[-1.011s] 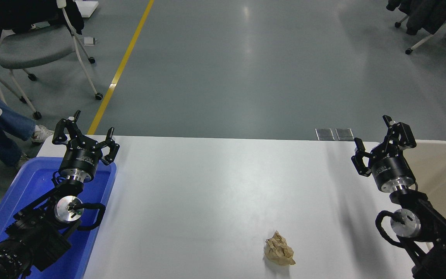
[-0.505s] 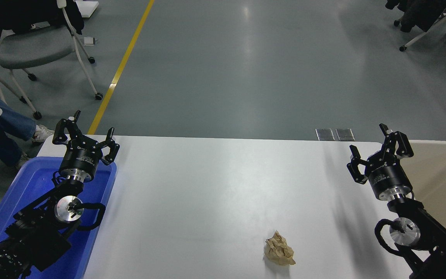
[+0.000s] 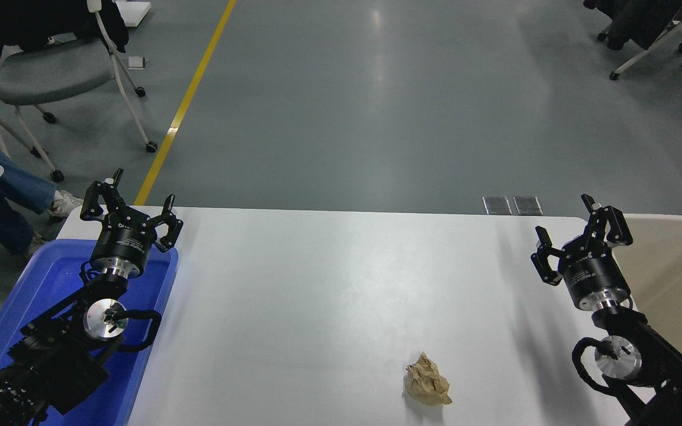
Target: Dispose of the paper cup in the dustbin
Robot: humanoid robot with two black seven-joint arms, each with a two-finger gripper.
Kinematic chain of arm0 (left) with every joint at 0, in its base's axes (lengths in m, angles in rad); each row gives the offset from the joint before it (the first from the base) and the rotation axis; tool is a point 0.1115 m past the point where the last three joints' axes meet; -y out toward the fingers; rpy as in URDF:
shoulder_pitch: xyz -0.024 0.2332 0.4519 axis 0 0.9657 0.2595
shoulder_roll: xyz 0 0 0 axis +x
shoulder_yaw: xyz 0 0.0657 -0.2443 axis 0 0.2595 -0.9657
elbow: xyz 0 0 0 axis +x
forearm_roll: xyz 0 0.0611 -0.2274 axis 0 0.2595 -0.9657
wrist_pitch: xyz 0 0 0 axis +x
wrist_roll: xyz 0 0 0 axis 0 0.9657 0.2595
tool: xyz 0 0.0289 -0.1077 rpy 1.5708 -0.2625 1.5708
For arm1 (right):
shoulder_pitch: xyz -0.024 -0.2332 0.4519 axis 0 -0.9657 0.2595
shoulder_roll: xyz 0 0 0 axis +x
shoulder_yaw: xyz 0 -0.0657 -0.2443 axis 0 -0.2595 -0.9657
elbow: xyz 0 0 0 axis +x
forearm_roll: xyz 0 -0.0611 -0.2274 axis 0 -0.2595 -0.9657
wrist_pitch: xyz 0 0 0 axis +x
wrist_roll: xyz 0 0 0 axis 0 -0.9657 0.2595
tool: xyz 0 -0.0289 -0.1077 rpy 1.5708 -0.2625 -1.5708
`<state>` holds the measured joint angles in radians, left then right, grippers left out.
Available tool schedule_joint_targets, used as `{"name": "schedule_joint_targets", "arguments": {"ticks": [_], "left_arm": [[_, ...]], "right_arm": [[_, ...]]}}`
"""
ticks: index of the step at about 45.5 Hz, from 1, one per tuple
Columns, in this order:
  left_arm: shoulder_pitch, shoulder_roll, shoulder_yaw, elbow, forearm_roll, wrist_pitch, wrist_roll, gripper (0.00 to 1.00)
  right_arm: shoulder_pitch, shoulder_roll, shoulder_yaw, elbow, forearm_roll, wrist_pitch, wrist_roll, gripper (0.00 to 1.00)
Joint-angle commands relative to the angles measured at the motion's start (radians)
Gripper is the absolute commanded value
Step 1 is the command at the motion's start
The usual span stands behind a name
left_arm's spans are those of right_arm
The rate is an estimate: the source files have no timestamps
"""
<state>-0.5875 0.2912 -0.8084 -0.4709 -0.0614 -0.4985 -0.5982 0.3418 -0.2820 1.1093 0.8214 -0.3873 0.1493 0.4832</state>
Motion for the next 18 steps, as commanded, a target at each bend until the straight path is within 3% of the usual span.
{"name": "schedule_joint_targets", "arguments": {"ticks": [1, 18], "left_arm": [[0.000, 0.000, 0.000, 0.000, 0.000, 0.000, 0.000, 1.00], [0.000, 0.000, 0.000, 0.000, 0.000, 0.000, 0.000, 1.00]], "right_arm": [[-0.006, 0.006, 0.006, -0.004, 0.001, -0.004, 0.000, 1.00], [0.037, 0.018, 0.001, -0.021, 0.001, -0.065, 0.000, 1.00]]}}
